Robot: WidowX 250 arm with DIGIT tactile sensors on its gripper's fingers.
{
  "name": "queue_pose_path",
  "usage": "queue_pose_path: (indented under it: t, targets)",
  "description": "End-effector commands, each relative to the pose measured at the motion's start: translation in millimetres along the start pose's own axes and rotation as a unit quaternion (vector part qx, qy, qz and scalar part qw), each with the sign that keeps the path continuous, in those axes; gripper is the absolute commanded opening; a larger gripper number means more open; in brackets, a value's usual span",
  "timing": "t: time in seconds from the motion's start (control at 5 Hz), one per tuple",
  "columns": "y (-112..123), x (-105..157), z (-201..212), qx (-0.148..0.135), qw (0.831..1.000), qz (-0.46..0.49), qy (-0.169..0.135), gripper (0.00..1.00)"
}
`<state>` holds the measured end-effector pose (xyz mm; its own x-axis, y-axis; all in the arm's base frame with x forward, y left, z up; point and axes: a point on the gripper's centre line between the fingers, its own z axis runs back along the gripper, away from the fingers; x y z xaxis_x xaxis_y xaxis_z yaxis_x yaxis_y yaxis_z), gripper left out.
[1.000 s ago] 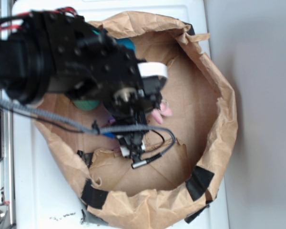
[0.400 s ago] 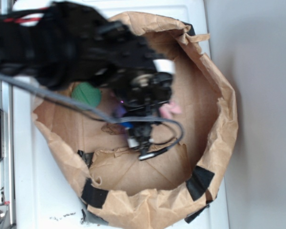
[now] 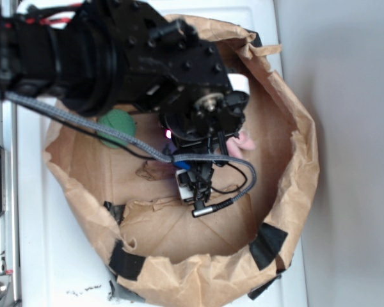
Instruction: Grab the wood chip.
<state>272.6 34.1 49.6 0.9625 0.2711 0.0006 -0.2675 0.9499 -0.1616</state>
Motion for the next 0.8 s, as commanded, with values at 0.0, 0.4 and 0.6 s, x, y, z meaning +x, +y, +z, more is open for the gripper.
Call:
queue_pose_path:
  t: [0.0,0.4,0.6]
  targets:
    - [2,-1,39,-0.022,0.999,0.005,-0.037,1.0]
    - [-2,-22,39,-0.022,0.999,-0.002,-0.035,1.0]
    - [-6,-25,28,-0.028,0.999,-0.019,-0.022,1.0]
